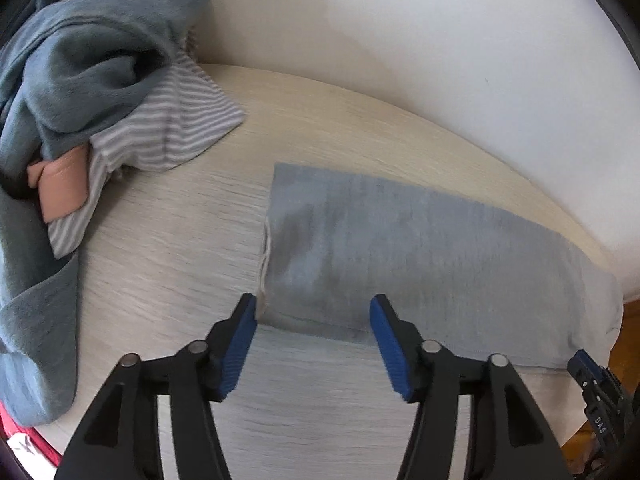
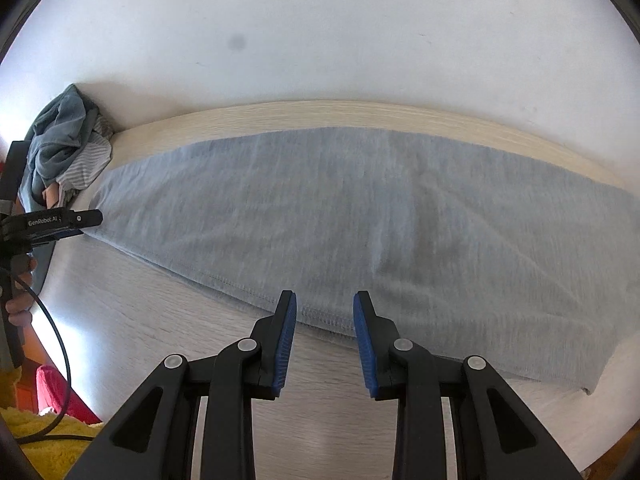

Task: Fold clothes
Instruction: 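Grasp the folded sweatpants end with the left gripper and lift it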

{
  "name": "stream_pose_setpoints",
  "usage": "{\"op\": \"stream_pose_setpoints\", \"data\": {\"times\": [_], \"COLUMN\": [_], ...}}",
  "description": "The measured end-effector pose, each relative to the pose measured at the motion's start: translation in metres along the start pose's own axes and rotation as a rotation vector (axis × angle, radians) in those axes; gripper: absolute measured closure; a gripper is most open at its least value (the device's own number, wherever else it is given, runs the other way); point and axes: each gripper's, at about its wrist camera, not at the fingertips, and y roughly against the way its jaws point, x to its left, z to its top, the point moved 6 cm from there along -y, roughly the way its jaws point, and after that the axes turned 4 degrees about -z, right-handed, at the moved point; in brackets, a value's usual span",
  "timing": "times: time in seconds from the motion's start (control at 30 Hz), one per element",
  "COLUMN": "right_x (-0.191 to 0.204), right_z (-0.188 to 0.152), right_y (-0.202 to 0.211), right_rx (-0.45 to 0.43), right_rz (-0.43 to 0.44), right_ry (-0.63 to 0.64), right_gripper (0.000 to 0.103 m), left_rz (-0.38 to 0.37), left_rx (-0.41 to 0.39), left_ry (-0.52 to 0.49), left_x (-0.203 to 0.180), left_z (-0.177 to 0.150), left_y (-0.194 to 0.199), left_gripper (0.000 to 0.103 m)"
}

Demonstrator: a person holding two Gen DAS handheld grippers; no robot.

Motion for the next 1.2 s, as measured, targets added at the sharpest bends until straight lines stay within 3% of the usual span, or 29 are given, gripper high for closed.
{"op": "stream_pose_setpoints", "data": {"times": [0.13, 0.17, 0.2, 0.23, 0.3, 0.57, 0.7, 0.77, 0.97, 1.07, 1.2], "right_x": [-0.002, -0.003, -0.005, -0.006, -0.007, -0.018, -0.025, -0.031, -0.058, -0.073, -0.093], "right_z": [-0.005, -0.007, -0.009, -0.01, -0.012, -0.015, -0.012, -0.012, -0.018, -0.024, -0.034], "right_y": [-0.001, -0.001, 0.0, -0.001, -0.002, 0.006, 0.006, 0.005, 0.006, 0.008, 0.009], "right_rx": [-0.001, 0.0, 0.002, 0.003, 0.003, -0.019, -0.031, -0.028, -0.016, -0.013, -0.005], "right_rz": [-0.004, -0.005, -0.006, -0.007, -0.011, -0.001, 0.024, 0.037, 0.056, 0.057, 0.054], "right_ry": [-0.016, -0.021, -0.026, -0.03, -0.033, -0.029, -0.033, -0.036, -0.063, -0.081, -0.108], "right_gripper": [0.073, 0.073, 0.073, 0.073, 0.073, 0.073, 0.073, 0.073, 0.073, 0.073, 0.073], "left_rz": [0.086, 0.087, 0.057, 0.026, 0.033, -0.014, 0.017, 0.022, 0.001, -0.015, -0.021], "left_rx": [-0.022, -0.03, -0.032, -0.033, -0.043, -0.113, -0.139, -0.146, -0.196, -0.183, -0.13], "left_ry": [-0.08, -0.098, -0.102, -0.107, -0.113, -0.059, -0.047, -0.052, -0.172, -0.226, -0.292], "left_x": [-0.012, -0.016, -0.021, -0.026, -0.031, -0.026, -0.022, -0.032, -0.085, -0.119, -0.154], "left_z": [-0.008, -0.01, -0.012, -0.014, -0.018, -0.02, -0.023, -0.004, 0.011, 0.026, 0.02], "left_y": [-0.003, -0.003, -0.002, -0.002, 0.0, 0.027, 0.049, 0.046, 0.045, 0.016, -0.022], "left_gripper": [0.05, 0.056, 0.075, 0.086, 0.091, 0.092, 0.092, 0.092, 0.092, 0.092, 0.092]}}
